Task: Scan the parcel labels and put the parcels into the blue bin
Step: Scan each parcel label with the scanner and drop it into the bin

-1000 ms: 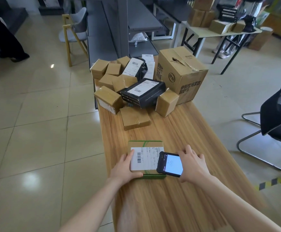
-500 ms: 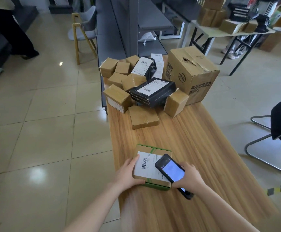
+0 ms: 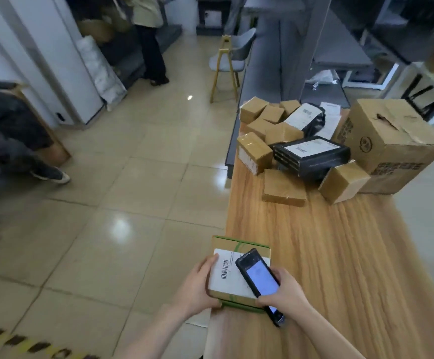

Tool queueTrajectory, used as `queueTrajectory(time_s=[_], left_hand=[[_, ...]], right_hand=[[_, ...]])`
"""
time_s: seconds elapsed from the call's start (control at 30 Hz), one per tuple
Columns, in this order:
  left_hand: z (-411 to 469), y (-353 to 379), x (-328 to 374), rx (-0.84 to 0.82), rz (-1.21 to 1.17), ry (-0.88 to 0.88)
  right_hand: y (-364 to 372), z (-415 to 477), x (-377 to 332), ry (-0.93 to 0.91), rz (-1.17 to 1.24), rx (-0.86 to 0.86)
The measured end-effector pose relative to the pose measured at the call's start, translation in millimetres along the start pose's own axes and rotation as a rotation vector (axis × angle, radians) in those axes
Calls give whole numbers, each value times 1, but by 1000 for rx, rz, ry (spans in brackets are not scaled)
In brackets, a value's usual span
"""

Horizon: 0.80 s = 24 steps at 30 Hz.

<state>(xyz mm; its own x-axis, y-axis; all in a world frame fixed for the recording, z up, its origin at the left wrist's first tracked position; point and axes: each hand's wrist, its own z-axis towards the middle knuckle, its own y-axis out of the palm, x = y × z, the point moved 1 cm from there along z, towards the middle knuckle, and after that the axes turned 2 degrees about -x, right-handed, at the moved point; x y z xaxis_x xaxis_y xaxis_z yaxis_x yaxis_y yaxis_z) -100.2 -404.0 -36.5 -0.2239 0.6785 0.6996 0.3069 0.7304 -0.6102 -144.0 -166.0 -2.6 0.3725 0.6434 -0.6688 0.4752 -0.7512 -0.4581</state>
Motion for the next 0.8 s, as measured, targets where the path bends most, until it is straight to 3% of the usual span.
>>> queueTrajectory(time_s=[0.23, 0.53, 0.8], left_hand=[[-142, 6, -38, 395, -110, -242], [-359, 56, -99, 808, -303, -605], [-482, 104, -153, 1035, -449, -837]], right_hand=[[77, -30, -33, -250, -133, -289], [240, -131, -67, -495, -420, -743], [370, -211, -78, -576, -612, -1032]])
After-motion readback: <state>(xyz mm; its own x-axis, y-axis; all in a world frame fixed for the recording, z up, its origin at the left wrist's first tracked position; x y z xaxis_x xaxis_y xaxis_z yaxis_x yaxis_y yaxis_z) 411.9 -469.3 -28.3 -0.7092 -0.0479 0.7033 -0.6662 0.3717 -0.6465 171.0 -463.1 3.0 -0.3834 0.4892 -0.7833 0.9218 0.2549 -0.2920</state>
